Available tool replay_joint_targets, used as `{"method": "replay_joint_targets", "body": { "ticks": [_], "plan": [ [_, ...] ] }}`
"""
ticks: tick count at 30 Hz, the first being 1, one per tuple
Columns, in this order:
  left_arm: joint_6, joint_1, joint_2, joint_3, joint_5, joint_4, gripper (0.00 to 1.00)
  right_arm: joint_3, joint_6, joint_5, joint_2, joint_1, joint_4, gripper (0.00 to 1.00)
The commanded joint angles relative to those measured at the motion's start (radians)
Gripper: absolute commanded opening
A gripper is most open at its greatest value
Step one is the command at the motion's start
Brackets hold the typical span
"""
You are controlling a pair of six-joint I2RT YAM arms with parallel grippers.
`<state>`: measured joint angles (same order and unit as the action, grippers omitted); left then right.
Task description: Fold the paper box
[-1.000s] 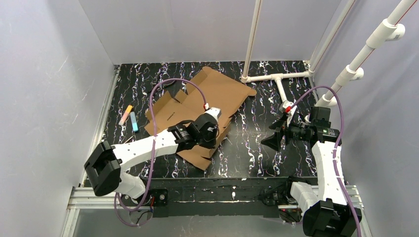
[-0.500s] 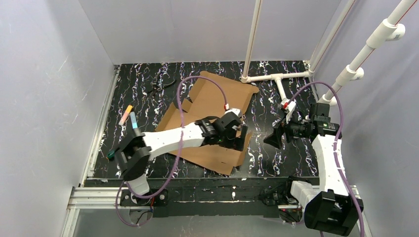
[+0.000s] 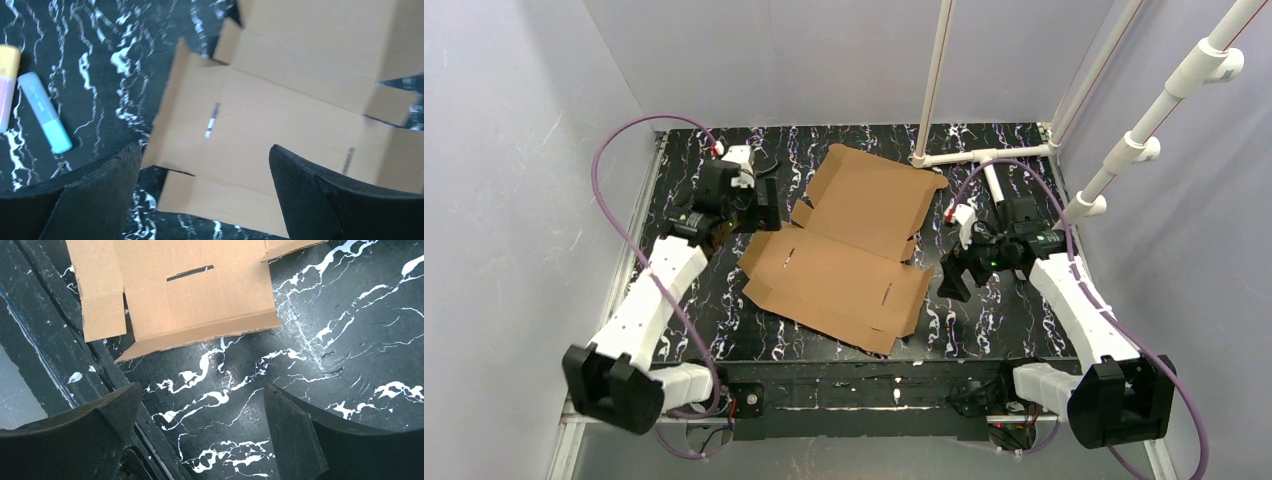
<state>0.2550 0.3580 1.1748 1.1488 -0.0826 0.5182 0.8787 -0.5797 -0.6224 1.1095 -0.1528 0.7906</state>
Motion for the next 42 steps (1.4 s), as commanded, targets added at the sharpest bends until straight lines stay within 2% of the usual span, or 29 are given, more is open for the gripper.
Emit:
{"method": "replay_joint_targets", "body": {
  "ticks": [1, 4, 7, 12, 16, 18, 20, 23, 30, 34, 38, 42],
  "plan": [
    [-0.141, -0.140, 0.128, 0.009, 0.140, 0.058, 0.98, 0.055, 0.066, 0.067, 0.046, -0.049, -0.034, 1.00],
    [-0.141, -0.191, 0.190, -0.003, 0.232, 0.022, 0.98, 0.045, 0.071, 0.040, 0.056, -0.053, -0.046, 1.00],
    [-0.147, -0.203, 0.254, -0.013, 0.258, -0.016, 0.98, 0.030, 0.084, 0.037, 0.050, -0.053, -0.075, 1.00],
    [-0.140, -0.238, 0.357, -0.009, 0.305, -0.047, 0.88, 0.018, 0.152, 0.045, 0.062, -0.053, -0.130, 1.00],
    [-0.125, -0.243, 0.420, -0.031, 0.303, -0.068, 0.79, -0.048, 0.391, 0.046, 0.073, -0.053, -0.277, 1.00],
    [-0.117, -0.243, 0.413, -0.066, 0.238, -0.077, 0.77, -0.139, 0.560, 0.128, 0.037, -0.057, -0.431, 1.00],
    [-0.120, -0.243, 0.398, -0.071, 0.263, -0.086, 0.77, -0.208, 0.672, 0.195, 0.021, -0.059, -0.522, 1.00],
    [-0.118, -0.243, 0.429, -0.078, 0.305, -0.100, 0.75, -0.235, 0.743, 0.162, 0.111, -0.059, -0.581, 1.00],
    [-0.066, -0.243, 0.431, -0.103, 0.328, -0.078, 0.42, -0.262, 0.792, 0.131, 0.174, -0.059, -0.639, 0.79],
    [-0.010, -0.243, 0.411, -0.120, 0.324, -0.050, 0.14, -0.269, 0.798, 0.134, 0.195, -0.059, -0.644, 0.62],
    [0.077, -0.243, 0.339, -0.181, 0.305, -0.046, 0.03, -0.252, 0.777, 0.136, 0.229, -0.059, -0.611, 0.41],
    [0.165, -0.243, 0.207, -0.261, 0.264, -0.034, 0.00, -0.228, 0.749, 0.155, 0.208, -0.059, -0.582, 0.18]
  ]
}}
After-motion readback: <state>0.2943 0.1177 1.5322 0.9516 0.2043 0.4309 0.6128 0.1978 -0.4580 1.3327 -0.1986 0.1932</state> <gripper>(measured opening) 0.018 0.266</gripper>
